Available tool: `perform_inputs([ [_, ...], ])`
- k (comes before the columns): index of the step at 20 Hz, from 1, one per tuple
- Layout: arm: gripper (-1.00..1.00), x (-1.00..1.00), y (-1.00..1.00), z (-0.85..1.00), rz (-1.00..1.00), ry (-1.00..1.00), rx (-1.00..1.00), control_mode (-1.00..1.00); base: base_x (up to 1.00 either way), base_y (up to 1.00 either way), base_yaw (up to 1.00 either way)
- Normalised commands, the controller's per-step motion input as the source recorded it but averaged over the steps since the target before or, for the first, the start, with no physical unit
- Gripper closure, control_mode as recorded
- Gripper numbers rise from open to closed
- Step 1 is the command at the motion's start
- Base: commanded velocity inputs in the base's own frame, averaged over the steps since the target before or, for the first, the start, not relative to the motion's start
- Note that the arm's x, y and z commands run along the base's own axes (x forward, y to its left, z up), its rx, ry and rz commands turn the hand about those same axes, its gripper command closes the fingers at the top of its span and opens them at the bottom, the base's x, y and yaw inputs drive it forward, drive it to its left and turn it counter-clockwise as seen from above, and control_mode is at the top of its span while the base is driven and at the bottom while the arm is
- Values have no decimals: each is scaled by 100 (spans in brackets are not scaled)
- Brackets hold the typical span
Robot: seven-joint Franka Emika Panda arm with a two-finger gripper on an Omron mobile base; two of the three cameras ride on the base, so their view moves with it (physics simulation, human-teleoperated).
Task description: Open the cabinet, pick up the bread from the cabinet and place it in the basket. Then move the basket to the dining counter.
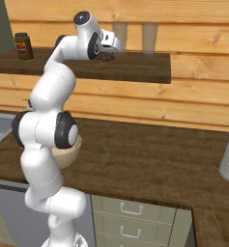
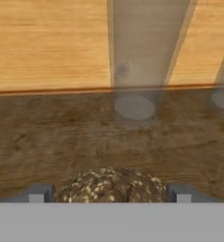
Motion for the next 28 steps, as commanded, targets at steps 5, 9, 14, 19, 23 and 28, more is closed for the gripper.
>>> perform_inputs([
  [5, 100, -100, 37, -18, 7, -7, -4, -100, 0, 0, 0],
  [9, 100, -100, 28, 0, 6, 0, 0, -100, 0, 0, 0],
  [14, 100, -100, 15, 0, 1, 0, 0, -100, 0, 0, 0],
  [19, 100, -100, 20, -5, 1, 3, 0, -100, 0, 0, 0],
  [23, 100, -100, 45, -56, 8, 12, 0, -100, 0, 0, 0],
  [28, 100, -99, 66, -88, 9, 14, 0, -100, 0, 0, 0],
])
